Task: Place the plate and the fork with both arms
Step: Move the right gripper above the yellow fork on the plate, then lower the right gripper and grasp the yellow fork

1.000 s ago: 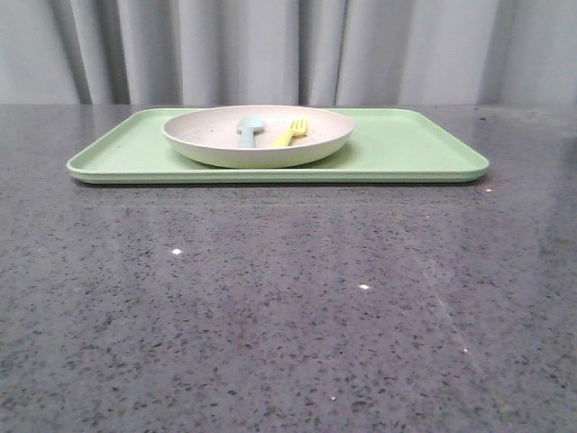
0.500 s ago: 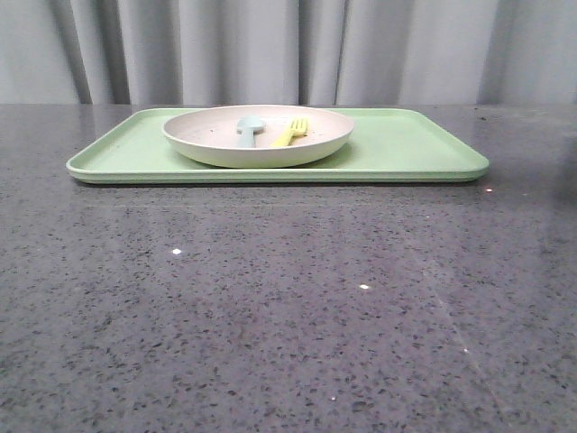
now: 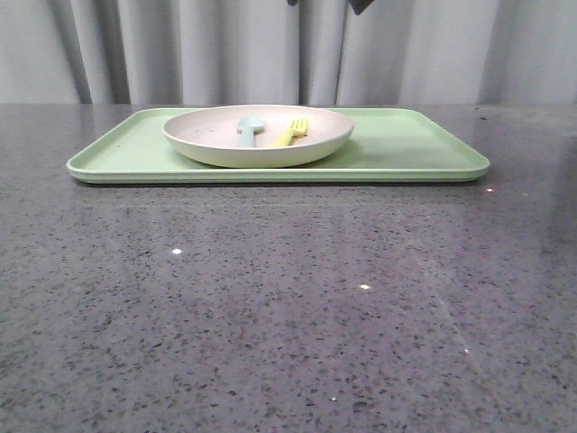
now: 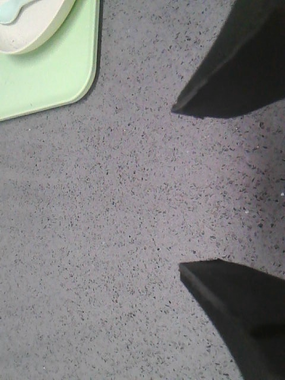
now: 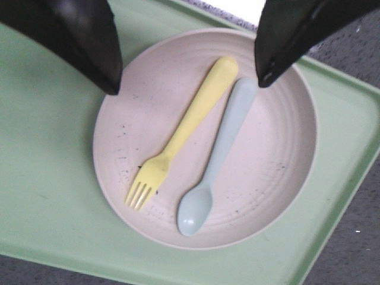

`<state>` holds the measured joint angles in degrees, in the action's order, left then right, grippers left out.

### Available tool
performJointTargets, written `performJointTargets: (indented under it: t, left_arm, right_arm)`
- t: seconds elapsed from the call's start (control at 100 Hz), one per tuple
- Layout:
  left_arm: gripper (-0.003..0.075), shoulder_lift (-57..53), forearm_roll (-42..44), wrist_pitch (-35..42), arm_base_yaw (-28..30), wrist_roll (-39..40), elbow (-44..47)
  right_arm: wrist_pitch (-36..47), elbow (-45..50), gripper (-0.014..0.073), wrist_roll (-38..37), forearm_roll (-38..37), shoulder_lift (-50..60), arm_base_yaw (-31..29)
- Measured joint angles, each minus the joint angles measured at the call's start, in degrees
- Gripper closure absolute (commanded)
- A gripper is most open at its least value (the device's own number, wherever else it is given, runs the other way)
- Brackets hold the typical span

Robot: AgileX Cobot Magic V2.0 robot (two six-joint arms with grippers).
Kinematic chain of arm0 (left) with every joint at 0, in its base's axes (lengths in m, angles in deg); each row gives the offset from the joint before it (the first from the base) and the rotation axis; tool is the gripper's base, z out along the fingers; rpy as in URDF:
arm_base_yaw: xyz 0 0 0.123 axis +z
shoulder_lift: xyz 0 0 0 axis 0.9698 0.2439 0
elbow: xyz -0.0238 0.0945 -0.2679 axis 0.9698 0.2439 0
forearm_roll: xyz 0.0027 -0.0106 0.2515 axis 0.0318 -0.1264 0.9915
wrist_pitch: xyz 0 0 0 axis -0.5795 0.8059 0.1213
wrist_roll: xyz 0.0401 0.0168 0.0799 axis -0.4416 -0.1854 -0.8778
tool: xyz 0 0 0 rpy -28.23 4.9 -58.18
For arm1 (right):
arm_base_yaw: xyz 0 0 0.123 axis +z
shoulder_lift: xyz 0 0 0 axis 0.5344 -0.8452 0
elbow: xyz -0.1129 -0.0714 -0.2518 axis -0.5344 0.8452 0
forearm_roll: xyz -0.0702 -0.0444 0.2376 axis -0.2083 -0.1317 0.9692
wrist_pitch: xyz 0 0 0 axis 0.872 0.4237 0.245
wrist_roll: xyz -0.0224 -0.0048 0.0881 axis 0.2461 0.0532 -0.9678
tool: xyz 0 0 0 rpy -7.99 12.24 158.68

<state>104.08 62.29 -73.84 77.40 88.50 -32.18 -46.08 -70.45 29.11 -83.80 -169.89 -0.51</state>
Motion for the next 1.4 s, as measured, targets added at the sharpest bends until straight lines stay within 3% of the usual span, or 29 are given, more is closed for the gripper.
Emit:
performJointTargets:
  t: [0.13, 0.26, 0.8, 1.4]
  left_arm:
    - [0.0228, 0.0, 0.0, 0.0, 0.0, 0.0, 0.0]
    - [0.0228, 0.0, 0.0, 0.0, 0.0, 0.0, 0.0]
    - [0.0228, 0.0, 0.0, 0.0, 0.0, 0.0, 0.0]
    - [0.0228, 0.0, 0.0, 0.0, 0.0, 0.0, 0.0]
  right_arm:
    - [-0.9, -4.3, 0.0107, -7.0, -8.5, -4.2, 3.7]
    - [-1.7, -7.8, 0.0107, -10.4, -10.6, -8.4, 5.2]
    - [-4.3, -10.5, 0.0107, -16.3, -11.8, -17.0, 4.4]
    - [-4.6, -10.5, 0.0107, -16.4, -11.8, -19.8, 4.0]
